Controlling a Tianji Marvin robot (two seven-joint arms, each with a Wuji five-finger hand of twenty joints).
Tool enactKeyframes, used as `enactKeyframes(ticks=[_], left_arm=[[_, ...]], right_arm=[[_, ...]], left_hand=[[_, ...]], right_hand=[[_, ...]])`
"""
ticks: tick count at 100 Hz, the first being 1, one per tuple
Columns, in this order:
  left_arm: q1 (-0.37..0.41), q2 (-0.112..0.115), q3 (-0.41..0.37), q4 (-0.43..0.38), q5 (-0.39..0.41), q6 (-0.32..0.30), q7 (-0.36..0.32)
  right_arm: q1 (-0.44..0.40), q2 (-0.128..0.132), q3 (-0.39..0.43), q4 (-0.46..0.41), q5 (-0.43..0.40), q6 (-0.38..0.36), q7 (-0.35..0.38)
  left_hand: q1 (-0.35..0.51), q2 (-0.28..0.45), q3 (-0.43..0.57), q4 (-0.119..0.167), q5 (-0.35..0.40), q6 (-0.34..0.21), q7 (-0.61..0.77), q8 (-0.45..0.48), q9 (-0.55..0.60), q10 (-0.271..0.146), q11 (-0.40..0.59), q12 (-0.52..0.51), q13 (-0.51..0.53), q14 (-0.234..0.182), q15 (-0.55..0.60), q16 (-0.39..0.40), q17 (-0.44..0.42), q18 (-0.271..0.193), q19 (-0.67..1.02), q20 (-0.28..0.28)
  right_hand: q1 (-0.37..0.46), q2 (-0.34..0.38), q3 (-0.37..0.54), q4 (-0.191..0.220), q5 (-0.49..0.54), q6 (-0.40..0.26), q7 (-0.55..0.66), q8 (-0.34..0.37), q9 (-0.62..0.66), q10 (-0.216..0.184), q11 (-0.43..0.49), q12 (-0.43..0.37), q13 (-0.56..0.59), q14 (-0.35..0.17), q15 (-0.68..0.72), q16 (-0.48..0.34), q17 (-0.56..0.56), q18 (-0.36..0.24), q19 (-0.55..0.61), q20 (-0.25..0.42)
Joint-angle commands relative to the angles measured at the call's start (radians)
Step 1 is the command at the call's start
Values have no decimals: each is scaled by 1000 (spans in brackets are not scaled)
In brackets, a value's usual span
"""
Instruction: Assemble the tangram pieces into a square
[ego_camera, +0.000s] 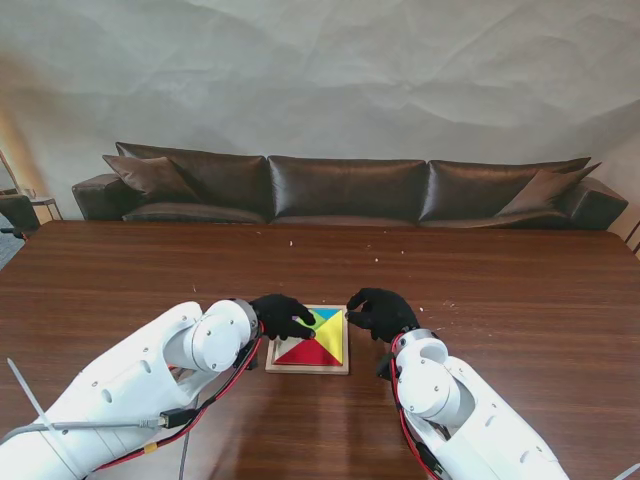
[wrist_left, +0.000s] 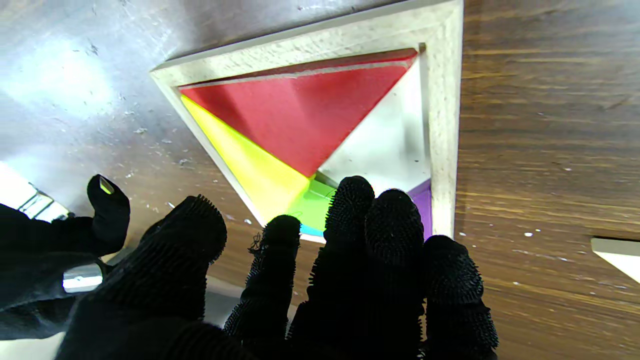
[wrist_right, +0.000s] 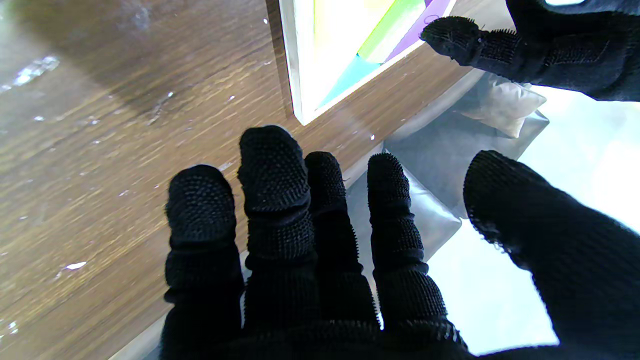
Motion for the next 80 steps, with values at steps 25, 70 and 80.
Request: enactKeyframes(ticks=[25,70,80], left_arm=[[-50,-21,57,47,-39,-13,-21],[-92,-30,116,93,-41,3,-18],[-94,-31,121,94,-42,4,-18]], right_arm=[[-3,-4,0,-2,2,1,15],[-3,-5,2,-1,5,-2,15],[-3,-4,3,-1,5,-2,16]], left_hand=[[-10,39,-24,27,7,-38,-10,4,19,13,22,27,25,4,60,16,-3,-22,26,18],[-11,39,-39,29,-21,43,-48,-31,11,12,22,36,20,4,62,18,-8,-23,21,24],[-12,42,-41,29,-23,57,-55,-38,10,10,21,36,19,4,60,17,-10,-24,20,24]], right_hand=[[-7,18,-10,26,-13,4,2,-3,-19,23,7,-15,-16,8,19,1,-122,9,19,26],[-8,20,-11,27,-12,5,2,-3,-19,24,7,-15,-16,9,19,1,-124,8,19,26],[-8,20,-11,27,-12,4,2,-3,-19,24,7,-15,-17,8,19,1,-124,8,19,26]])
